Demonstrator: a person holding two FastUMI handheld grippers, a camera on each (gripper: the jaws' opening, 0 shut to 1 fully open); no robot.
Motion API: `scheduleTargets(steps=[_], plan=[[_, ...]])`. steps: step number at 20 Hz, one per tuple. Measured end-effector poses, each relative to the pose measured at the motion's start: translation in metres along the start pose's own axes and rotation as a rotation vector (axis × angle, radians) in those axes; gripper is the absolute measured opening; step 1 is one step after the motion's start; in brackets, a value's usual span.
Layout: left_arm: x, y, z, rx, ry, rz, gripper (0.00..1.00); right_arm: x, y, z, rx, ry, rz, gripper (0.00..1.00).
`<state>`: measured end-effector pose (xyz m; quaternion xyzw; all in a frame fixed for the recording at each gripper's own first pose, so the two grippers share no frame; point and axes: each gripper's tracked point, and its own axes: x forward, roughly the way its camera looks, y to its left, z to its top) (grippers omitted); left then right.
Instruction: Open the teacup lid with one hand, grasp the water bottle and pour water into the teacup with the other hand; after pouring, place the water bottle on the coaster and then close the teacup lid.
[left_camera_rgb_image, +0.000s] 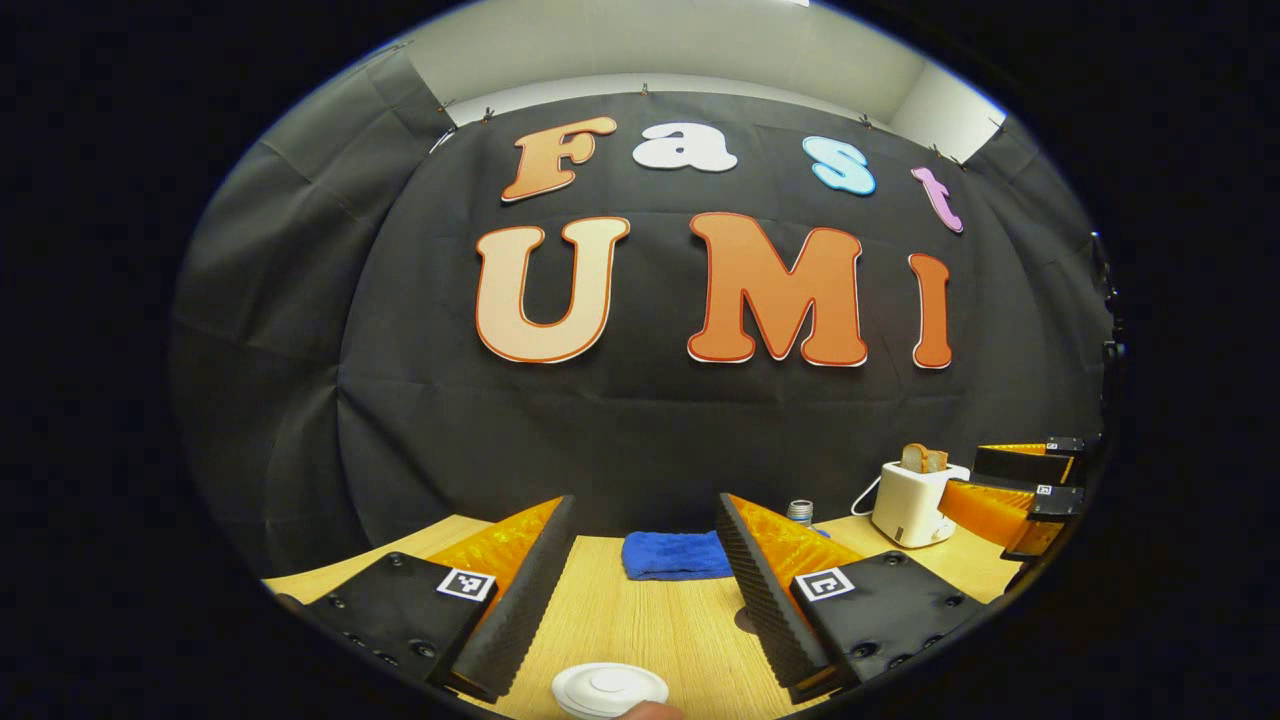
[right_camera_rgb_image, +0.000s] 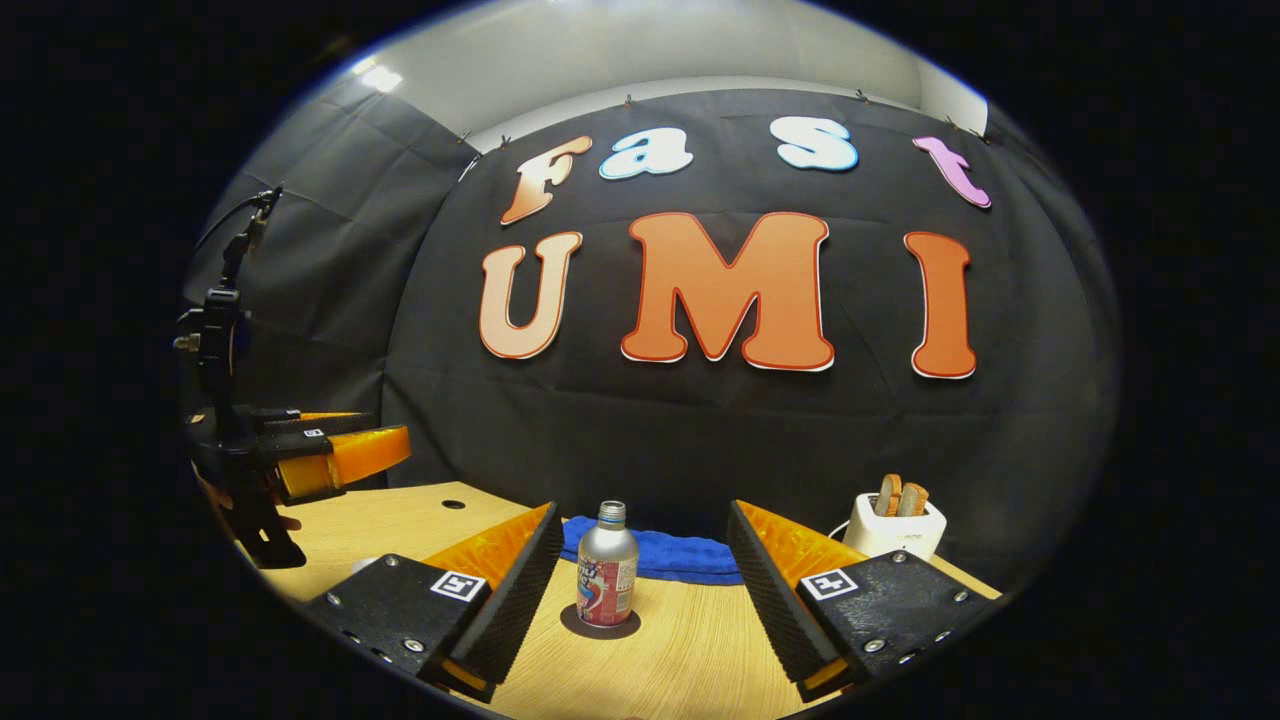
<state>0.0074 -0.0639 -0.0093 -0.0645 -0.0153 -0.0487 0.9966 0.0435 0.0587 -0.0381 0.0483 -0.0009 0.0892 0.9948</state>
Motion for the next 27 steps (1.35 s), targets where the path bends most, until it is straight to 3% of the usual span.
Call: scheduleTargets(steps=[9,26,27], plan=[[-0.0006,-0.0050,-0.0032,0.008,0.008,-0.005,0.93,-0.0013,-0.0002,0.0072,-0.012,-0.011,0.005,0.99],[-0.0027,-0.0074,-0.0073,0.015,0.026,-0.007,0.96,-0.0012,-0.0059,0.0045,-0.025,0.001,-0.019,0.99],[-0.0035,-0.0076,-0.0084,0.015,0.024,-0.007,0.93,-0.0015,-0.0051,0.0048,-0.026,0.000,-0.017,0.99]])
